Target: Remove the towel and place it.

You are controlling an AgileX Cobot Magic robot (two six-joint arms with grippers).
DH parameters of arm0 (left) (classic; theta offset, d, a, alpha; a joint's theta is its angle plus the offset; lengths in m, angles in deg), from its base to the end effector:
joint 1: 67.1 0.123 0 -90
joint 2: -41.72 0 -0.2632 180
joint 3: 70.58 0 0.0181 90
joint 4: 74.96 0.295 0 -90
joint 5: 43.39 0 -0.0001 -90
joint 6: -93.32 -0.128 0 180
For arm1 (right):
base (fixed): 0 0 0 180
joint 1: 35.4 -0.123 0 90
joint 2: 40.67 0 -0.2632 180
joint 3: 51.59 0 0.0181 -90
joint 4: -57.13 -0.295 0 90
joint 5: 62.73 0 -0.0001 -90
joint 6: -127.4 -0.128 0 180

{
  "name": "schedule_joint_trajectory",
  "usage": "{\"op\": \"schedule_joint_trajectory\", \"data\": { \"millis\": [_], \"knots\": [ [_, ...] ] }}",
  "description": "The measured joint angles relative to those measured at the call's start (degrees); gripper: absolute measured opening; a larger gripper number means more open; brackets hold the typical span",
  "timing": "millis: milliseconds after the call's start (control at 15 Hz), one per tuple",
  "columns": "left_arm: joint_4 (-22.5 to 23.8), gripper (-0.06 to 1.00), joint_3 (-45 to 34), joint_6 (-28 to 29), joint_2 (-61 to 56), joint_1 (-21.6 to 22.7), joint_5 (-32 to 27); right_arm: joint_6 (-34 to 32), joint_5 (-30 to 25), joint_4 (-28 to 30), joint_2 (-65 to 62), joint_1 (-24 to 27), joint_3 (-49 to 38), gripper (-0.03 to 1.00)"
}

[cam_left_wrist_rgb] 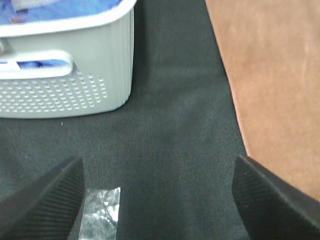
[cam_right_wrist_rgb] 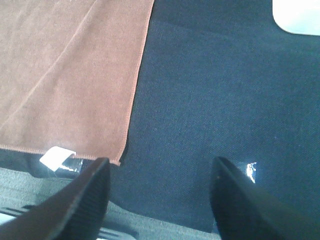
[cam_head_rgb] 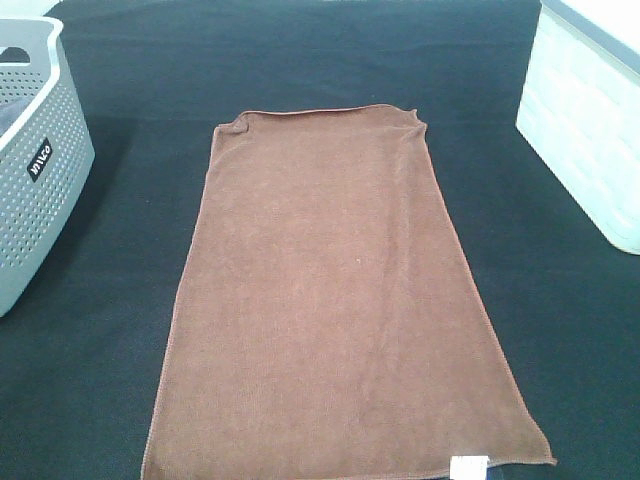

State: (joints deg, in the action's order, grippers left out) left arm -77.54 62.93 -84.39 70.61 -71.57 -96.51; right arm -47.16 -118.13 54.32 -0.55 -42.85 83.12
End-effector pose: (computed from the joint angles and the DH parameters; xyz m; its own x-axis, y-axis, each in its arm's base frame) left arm 0.1497 -0.0163 0.2625 -0.6259 -0.0182 -0.7797 0.0642 0.9951 -0.0748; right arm 0.1700 0.0274 0.2351 -0.7561 -0.1664 -0.6330 -0.2060 0.9785 -0.0112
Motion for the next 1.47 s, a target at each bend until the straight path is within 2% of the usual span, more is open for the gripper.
{"op": "schedule_joint_trajectory", "data": {
  "millis": [267,400,933,1467],
  "knots": [
    [0.29,0.76,-0.11,-0.17,-3.44,0.00,-3.78,0.00,-0.63,-0.34,-8.08,0.00,-0.74,0.57],
    [1.32,0.76,-0.92,-0.40,-5.16,0.00,-5.90,0.00,-3.15,-0.52,-10.83,0.00,-0.86,0.57],
    [3.09,0.76,-0.92,-0.40,-20.51,0.00,-6.02,0.00,-4.81,-0.63,-28.02,0.00,-2.41,0.57],
    [3.32,0.76,-1.09,-0.40,-20.68,0.00,-6.13,0.00,-4.81,-0.69,-31.91,0.00,-2.41,0.57]
  ]
}}
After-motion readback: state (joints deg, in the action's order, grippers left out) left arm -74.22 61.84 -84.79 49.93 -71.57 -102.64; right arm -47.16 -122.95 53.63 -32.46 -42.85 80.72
